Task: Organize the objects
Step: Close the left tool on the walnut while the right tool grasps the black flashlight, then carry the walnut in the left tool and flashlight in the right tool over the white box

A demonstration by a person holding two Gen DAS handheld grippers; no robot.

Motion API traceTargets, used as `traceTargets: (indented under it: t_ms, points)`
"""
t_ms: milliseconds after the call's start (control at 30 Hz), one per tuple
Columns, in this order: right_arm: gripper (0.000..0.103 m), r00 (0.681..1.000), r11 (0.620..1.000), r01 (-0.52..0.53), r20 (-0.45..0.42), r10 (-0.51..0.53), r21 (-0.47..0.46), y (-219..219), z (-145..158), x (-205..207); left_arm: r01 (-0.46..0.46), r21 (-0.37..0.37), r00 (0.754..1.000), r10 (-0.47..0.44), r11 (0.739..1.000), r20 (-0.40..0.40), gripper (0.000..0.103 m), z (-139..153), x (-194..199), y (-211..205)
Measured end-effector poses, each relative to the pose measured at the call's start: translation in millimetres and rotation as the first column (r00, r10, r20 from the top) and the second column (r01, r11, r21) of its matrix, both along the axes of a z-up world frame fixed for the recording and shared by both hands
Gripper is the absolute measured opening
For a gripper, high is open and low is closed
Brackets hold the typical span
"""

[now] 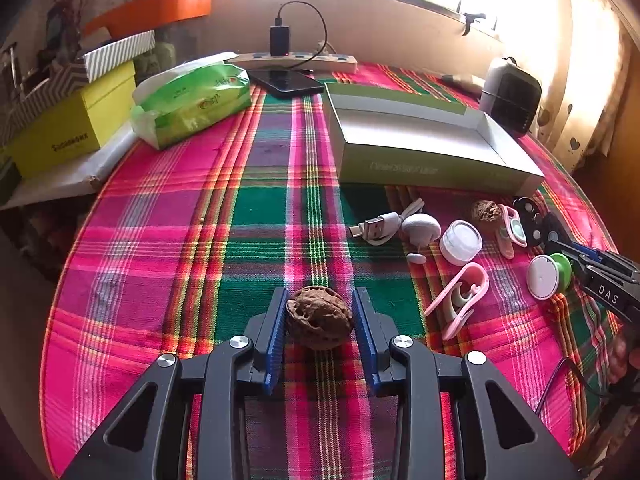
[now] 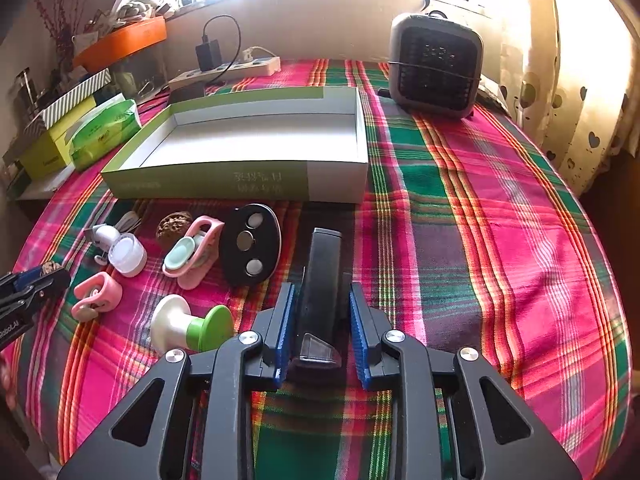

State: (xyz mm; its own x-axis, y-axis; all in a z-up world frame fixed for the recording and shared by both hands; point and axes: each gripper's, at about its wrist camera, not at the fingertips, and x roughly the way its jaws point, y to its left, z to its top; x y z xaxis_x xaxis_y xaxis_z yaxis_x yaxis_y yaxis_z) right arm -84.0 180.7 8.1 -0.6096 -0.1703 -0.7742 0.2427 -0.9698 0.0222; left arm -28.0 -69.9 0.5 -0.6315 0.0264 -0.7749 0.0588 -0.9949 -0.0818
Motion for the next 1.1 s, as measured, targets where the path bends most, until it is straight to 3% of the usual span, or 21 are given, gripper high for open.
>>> traceTargets:
  t_ms: [633, 1100]
  points:
    - [0.025, 1.000, 1.000, -0.008, -0.017, 0.008, 0.000, -1.8, 12.8, -2.7, 0.039, -0.011, 0.999, -0.039, 0.999, -0.036, 0.030, 24.3, -14.6, 9.0]
    - [0.025, 0.999, 0.999, -0.031, -0.035, 0.030, -0.019, -2.5, 39.5, -28.6, 0.086, 0.003, 0.995, -0.085, 0.996, -0.052, 0.030, 46.9, -60.9, 20.8]
